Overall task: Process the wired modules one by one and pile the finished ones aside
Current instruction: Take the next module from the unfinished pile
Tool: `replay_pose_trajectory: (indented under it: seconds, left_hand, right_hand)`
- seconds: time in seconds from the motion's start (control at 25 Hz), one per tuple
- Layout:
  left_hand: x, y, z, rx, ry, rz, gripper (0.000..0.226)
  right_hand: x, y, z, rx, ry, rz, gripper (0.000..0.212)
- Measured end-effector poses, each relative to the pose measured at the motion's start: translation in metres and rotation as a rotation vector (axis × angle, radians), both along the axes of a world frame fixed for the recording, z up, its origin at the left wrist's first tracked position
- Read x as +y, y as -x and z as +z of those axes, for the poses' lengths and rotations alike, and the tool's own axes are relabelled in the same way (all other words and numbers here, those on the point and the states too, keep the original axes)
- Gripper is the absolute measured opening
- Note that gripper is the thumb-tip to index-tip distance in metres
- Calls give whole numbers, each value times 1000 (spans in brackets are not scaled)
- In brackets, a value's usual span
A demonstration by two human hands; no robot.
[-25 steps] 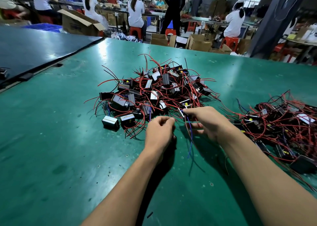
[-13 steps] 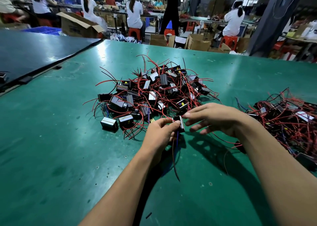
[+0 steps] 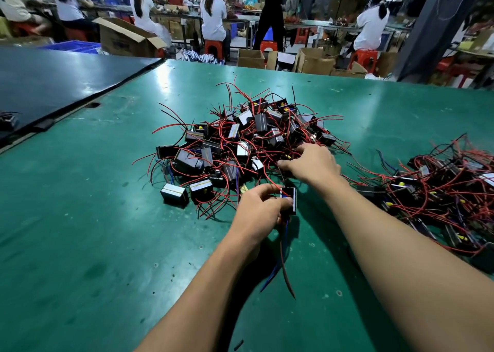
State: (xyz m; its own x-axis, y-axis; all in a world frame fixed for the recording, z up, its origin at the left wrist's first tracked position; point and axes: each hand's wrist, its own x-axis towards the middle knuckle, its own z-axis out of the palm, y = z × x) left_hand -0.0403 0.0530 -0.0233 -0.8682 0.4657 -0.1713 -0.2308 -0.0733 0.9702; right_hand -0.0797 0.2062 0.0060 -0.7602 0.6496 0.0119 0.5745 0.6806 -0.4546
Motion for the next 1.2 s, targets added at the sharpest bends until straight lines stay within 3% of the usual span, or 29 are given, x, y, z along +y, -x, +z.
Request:
replay_pose_trajectory:
  seconds: [0.12, 0.44, 0.56, 0.64, 0.76, 0.96, 1.08, 1.2]
  left_hand:
    - [0, -1, 0, 24, 10, -4, 14]
    - [-2, -4, 4, 11, 0, -19, 12]
    - [-3, -4, 5, 3, 7, -16, 13]
    - [-3, -4, 5, 11, 17, -22, 13]
    - [-5, -4, 4, 34, 34, -28, 12]
    - [-4, -5, 6, 20, 13, 6, 16]
    - [-5, -8, 6, 75, 17, -16, 19]
    - [-5, -11, 7, 212, 110, -51, 14]
  right_hand:
    - [-1, 2, -7, -24, -71, -9, 64]
    - [2, -11, -11, 285, -355, 82, 44]
    - [1, -10, -9, 209, -475, 191, 54]
    - [0, -9, -10, 160, -535, 247, 45]
    - [-1, -10, -7, 263, -356, 189, 32]
    - [8, -24, 31, 782, 278, 7, 27]
    - [10, -61, 43, 857, 241, 124, 22]
    - [13, -107, 34, 656, 147, 273, 25]
